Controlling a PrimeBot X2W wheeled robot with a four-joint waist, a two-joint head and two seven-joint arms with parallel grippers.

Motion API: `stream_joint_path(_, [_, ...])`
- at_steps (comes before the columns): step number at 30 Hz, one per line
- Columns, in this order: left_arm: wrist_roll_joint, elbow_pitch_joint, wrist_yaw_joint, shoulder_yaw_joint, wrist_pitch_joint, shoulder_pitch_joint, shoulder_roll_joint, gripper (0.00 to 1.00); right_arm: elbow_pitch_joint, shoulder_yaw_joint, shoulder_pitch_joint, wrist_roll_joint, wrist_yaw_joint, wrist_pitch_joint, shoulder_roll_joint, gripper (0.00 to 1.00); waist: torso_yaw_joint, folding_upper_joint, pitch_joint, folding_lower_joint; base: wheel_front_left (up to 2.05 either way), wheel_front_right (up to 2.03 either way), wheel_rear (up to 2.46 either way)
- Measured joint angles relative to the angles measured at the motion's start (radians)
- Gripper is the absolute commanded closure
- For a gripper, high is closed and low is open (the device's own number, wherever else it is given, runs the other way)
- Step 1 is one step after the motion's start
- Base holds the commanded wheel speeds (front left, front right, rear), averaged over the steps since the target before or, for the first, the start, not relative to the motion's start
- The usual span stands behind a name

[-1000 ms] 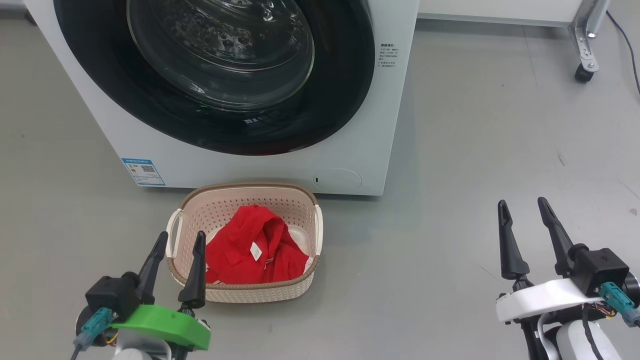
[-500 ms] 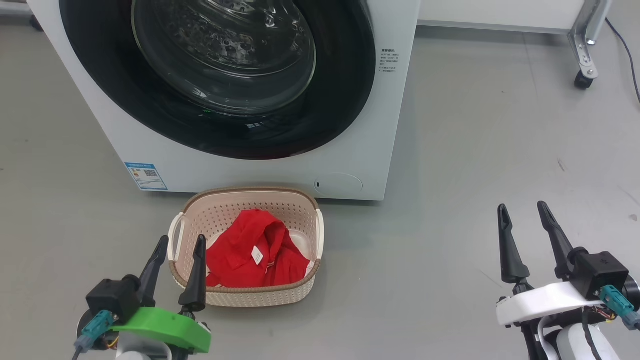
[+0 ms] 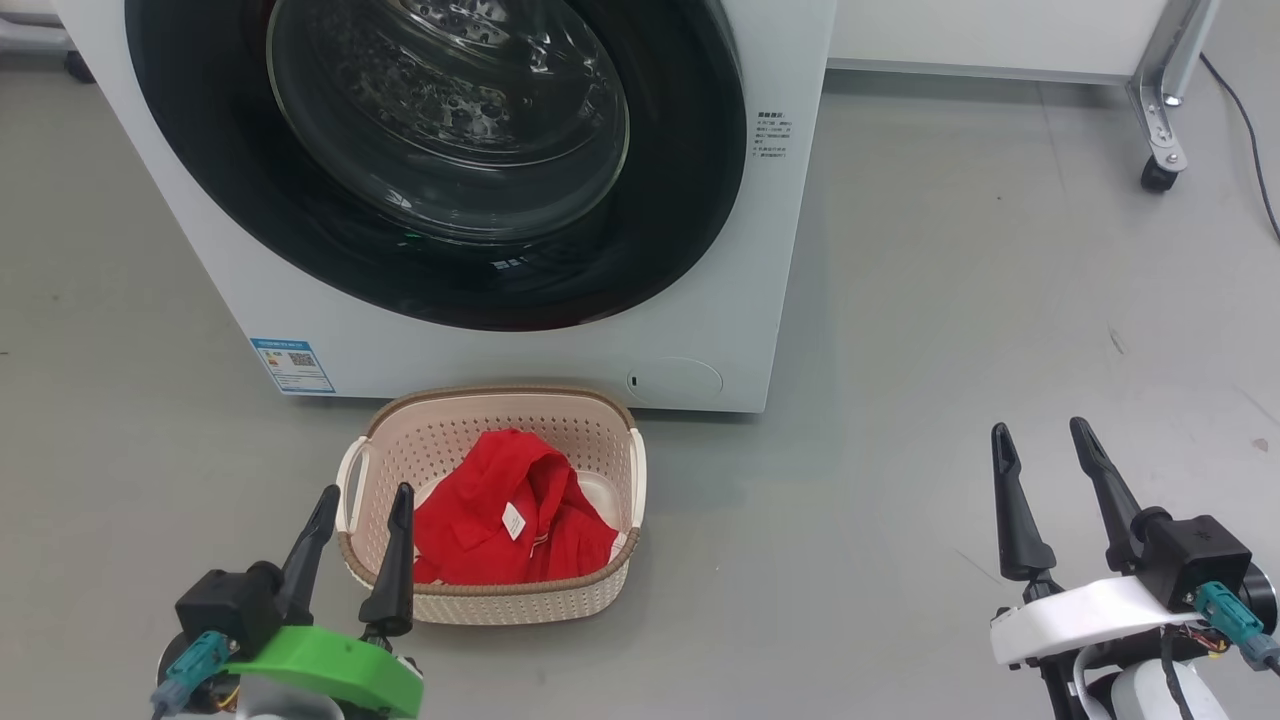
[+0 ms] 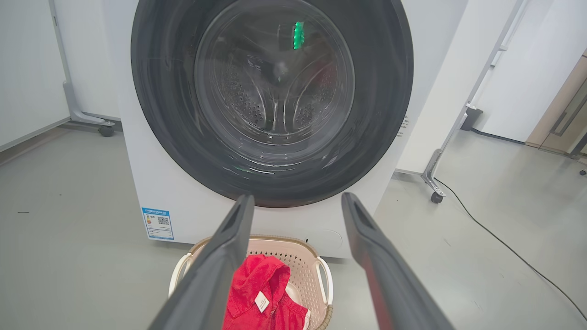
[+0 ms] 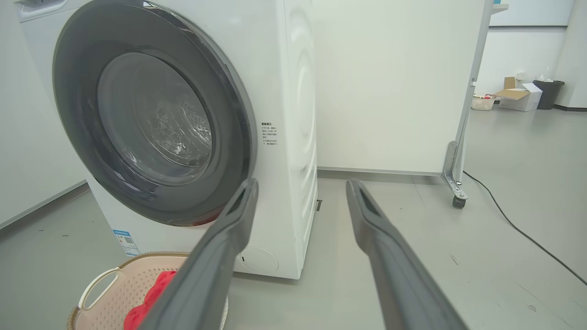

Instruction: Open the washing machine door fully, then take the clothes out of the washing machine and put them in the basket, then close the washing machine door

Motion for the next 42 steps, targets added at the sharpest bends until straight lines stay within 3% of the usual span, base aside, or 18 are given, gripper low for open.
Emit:
stream_joint_path(3, [-0.002,0.001,0.0,-0.001,0.0,0.006,0.0,0.0,0.002,0.0,0.005,0.0,0.0,0.0,0.002,0.0,-0.001,0.0,-0.003,0.0,0.0,0.0,0.0])
stream_joint_path(4, [-0.004,0.004,0.0,-0.001,0.0,0.007,0.0,1.0,0.005,0.0,0.006,0.001,0.0,0.0,0.003,1.0,-0.001,0.0,-0.003,0.0,0.0,0.0,0.0])
stream_joint_path(15, [-0.061,0.053,0.0,-0.001,0.016,0.044,-0.016,1.0,0.066,0.001,0.045,0.051,0.001,0.011,0.028,1.0,-0.004,0.0,-0.004,0.0,0.0,0.0,0.0])
stream_joint_path(42, [-0.352,0.038,0.0,0.074,0.108,0.044,-0.023,1.0,0.091,-0.062,0.024,0.425,0.036,0.108,0.041,1.0,-0.014,0.0,-0.008,0.0,0.0,0.0,0.0])
